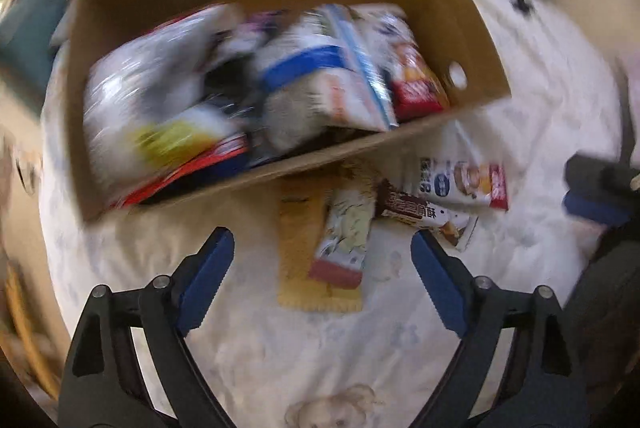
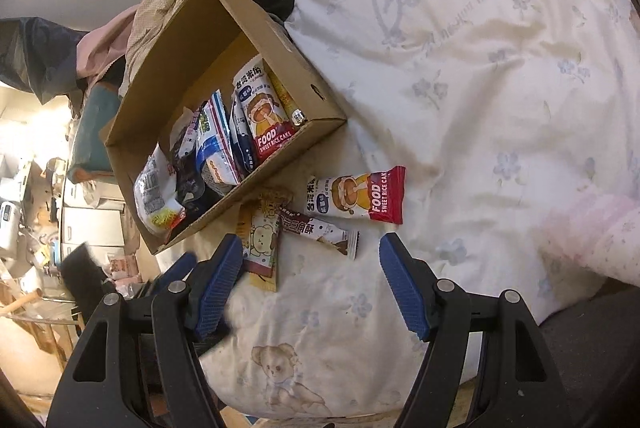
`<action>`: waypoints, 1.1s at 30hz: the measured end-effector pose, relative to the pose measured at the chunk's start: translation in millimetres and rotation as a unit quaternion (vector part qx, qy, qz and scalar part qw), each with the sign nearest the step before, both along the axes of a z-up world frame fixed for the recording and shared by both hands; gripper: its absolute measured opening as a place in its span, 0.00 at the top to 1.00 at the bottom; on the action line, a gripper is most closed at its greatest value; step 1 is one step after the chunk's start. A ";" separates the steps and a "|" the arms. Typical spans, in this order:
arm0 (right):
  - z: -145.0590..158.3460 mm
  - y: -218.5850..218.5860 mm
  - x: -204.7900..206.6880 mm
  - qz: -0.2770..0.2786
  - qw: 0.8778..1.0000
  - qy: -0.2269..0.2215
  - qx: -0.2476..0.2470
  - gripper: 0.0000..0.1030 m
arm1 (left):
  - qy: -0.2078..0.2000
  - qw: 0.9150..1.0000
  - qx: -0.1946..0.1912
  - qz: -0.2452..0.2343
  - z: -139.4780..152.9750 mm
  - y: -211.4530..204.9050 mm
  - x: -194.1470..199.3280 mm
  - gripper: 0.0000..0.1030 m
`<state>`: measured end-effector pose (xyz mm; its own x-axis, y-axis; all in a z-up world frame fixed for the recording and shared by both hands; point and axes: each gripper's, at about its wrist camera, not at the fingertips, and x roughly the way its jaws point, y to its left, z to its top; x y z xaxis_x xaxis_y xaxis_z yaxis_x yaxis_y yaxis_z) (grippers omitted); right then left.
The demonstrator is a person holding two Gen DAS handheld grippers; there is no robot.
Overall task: Organize snacks
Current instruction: 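Withdraw both tools and grasp the yellow bear-print bar with the left tool, then hold the yellow bar in the left tool while the right tool grasps the brown stick packet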
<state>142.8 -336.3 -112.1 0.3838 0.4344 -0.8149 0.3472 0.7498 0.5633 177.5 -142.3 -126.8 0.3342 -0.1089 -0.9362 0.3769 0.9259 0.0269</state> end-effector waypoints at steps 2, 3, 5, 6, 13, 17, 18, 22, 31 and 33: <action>-0.7 0.3 0.7 0.001 1.000 0.001 0.004 0.28 | -0.009 0.999 0.029 -0.026 -8.4 -16.5 3.0 0.15; -0.7 0.4 1.2 0.001 1.000 0.000 0.006 0.28 | -0.010 0.998 0.042 -0.034 -14.1 -23.6 4.8 0.17; -0.5 0.9 2.0 0.002 1.000 -0.001 0.009 0.28 | -0.004 0.996 0.070 -0.052 -29.3 -35.7 7.0 0.23; 0.0 0.8 2.0 0.002 1.000 -0.001 0.009 0.28 | 0.001 0.995 0.083 -0.058 -37.0 -39.7 7.4 0.33; 1.9 -1.1 0.7 0.000 1.000 -0.004 0.020 0.28 | -0.006 0.998 0.034 -0.044 2.8 -18.2 -26.6 0.78; 4.2 2.2 4.1 0.001 0.999 -0.010 0.032 0.28 | 0.012 0.999 -0.029 0.008 44.5 27.1 -47.8 0.78; 5.4 4.7 4.8 0.004 0.999 -0.012 0.030 0.28 | 0.006 0.999 -0.039 0.020 54.9 38.1 -53.1 0.78; 4.7 14.4 5.7 0.020 1.000 -0.010 0.018 0.28 | -0.001 0.996 -0.065 0.055 76.3 63.7 -59.2 0.78; -18.3 43.1 20.4 0.088 0.995 0.041 -0.002 0.30 | -0.001 0.992 -0.053 0.112 63.2 102.9 -67.2 0.78; -23.7 58.9 28.9 0.125 0.990 0.055 -0.043 0.30 | -0.001 0.991 -0.057 0.122 63.3 108.7 -66.5 0.78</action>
